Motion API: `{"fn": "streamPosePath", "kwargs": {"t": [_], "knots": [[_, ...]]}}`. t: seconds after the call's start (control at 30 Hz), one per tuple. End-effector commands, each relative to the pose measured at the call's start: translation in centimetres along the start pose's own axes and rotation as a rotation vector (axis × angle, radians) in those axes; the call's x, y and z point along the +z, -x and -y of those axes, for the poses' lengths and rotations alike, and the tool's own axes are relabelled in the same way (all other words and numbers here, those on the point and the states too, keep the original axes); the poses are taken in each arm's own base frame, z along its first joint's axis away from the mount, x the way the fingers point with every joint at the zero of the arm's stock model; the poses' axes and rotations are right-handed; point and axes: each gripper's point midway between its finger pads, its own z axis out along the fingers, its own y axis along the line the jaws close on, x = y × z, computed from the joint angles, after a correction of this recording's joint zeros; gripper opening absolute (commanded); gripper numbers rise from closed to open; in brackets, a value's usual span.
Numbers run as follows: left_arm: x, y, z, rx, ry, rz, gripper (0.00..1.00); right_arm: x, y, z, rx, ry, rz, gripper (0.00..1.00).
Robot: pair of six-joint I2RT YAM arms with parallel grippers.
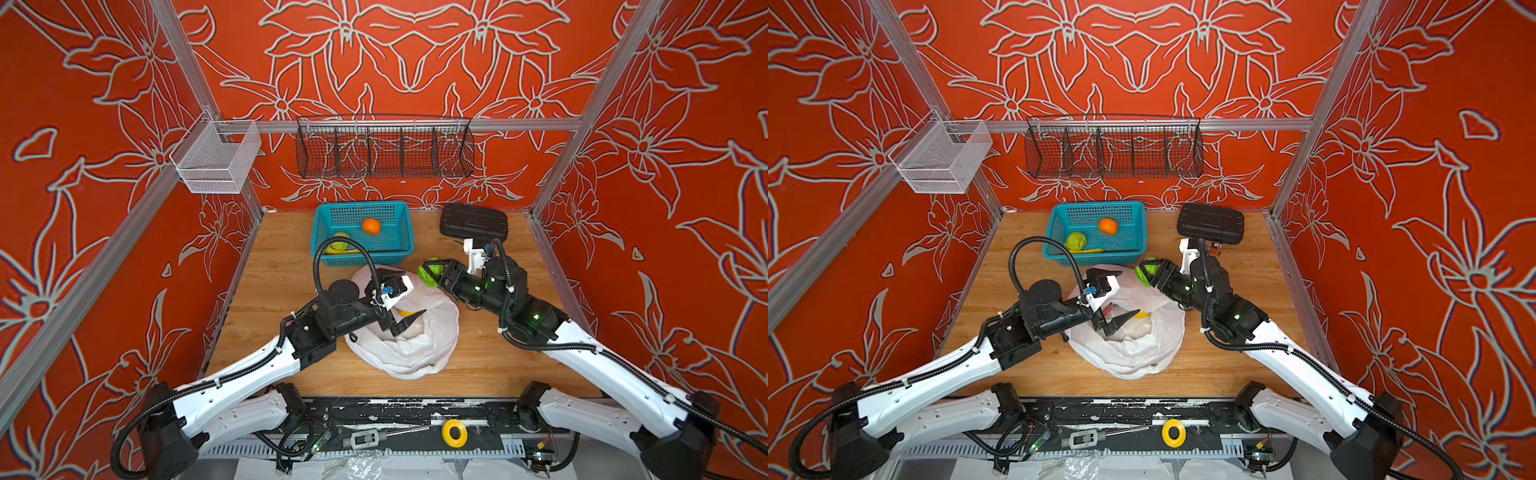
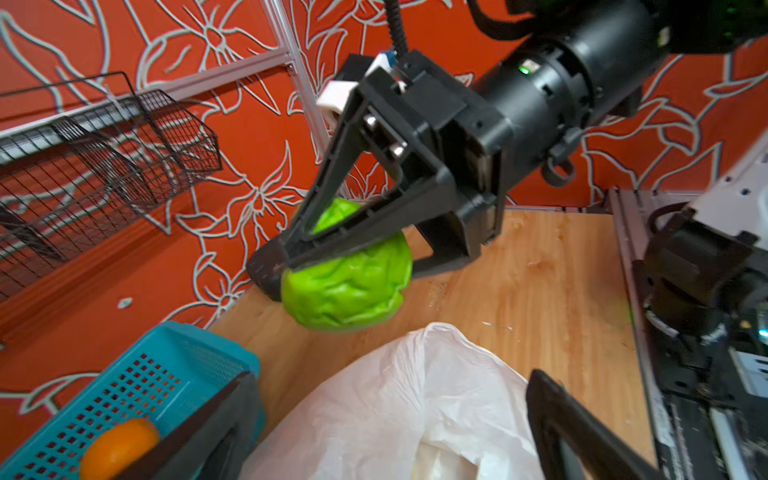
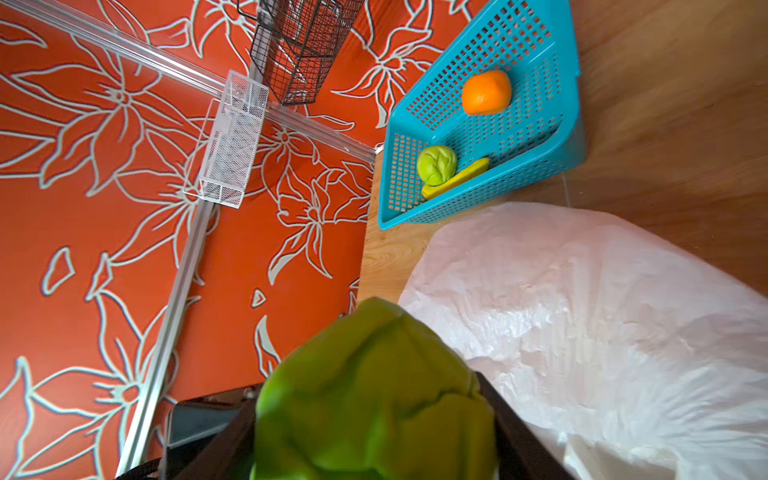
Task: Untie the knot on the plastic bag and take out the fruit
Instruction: 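Grasp the green pear with the left gripper from the right gripper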
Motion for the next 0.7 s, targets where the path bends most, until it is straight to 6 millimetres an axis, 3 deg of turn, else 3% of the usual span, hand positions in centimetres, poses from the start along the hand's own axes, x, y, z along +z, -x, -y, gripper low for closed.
{"fn": "streamPosePath", "kwargs": {"t": [0.0,0.47,0.67], "knots": [[0.7,2.7,-1.6,0.1,0.078,0.085,1.0,0.3,-0.7,-1.1,0.102,0.088,-0.043,0.49],[3.6,1.6,-2.2,0.135,0.081,0.016,0.92,-0.1,-0.7,-2.5,0.116,0.165,-0.045,0.49],[4.1,1.4,-2.2,0.14,0.075,0.005,0.74,0.0,-0.8,-2.6,0.123,0.176,-0.051,0.49]]}}
